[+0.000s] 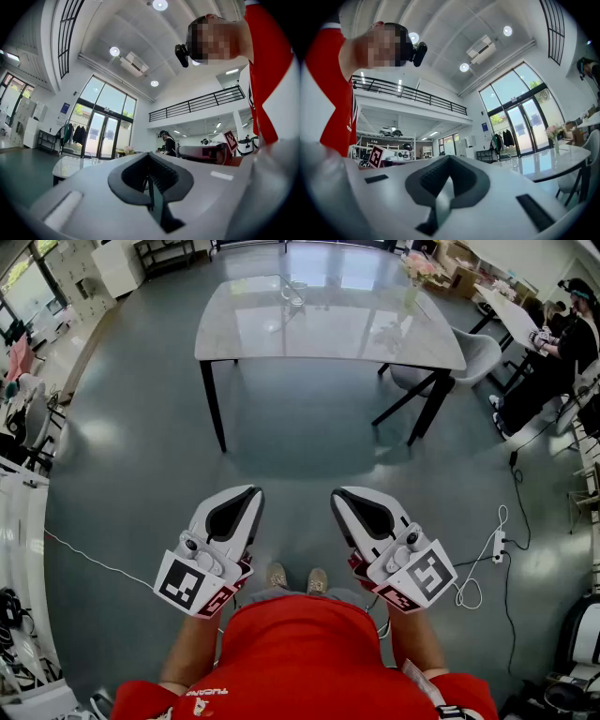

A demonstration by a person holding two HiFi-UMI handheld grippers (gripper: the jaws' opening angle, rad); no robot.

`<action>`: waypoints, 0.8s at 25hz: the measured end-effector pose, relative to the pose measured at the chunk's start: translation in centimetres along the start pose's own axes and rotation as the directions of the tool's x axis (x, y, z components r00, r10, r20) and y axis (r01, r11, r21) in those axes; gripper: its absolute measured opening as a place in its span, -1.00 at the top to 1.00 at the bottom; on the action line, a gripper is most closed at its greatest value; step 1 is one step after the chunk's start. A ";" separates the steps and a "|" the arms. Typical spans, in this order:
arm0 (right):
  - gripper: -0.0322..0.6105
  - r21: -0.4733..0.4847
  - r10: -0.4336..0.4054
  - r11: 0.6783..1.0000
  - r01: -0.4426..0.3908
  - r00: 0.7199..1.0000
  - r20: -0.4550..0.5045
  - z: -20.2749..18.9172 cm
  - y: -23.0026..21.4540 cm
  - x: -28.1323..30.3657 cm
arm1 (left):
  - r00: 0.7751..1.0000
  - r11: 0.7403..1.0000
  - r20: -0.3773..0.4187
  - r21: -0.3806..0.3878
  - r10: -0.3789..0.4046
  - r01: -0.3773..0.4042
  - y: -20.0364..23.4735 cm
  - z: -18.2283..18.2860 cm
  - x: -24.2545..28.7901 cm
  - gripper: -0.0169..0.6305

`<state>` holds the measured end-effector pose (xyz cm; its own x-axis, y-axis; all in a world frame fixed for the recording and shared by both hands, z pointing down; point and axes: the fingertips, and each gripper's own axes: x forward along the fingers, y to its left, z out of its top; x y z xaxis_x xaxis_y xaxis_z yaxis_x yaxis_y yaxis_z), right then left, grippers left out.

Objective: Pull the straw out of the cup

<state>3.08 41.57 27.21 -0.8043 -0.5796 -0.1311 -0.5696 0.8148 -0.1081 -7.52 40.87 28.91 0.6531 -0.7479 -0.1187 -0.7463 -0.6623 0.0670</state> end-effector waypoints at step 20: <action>0.90 0.013 -0.006 1.000 0.006 1.000 0.023 0.0 -0.3 3.5 | 1.000 1.000 0.021 0.001 -0.010 0.010 3.6 0.4 -0.4 0.93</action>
<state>0.40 39.31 26.78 -0.7965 -0.5850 -0.1529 -0.5723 0.8110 -0.1213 -10.49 38.83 28.83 0.6580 -0.7399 -0.1403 -0.7395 -0.6700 0.0651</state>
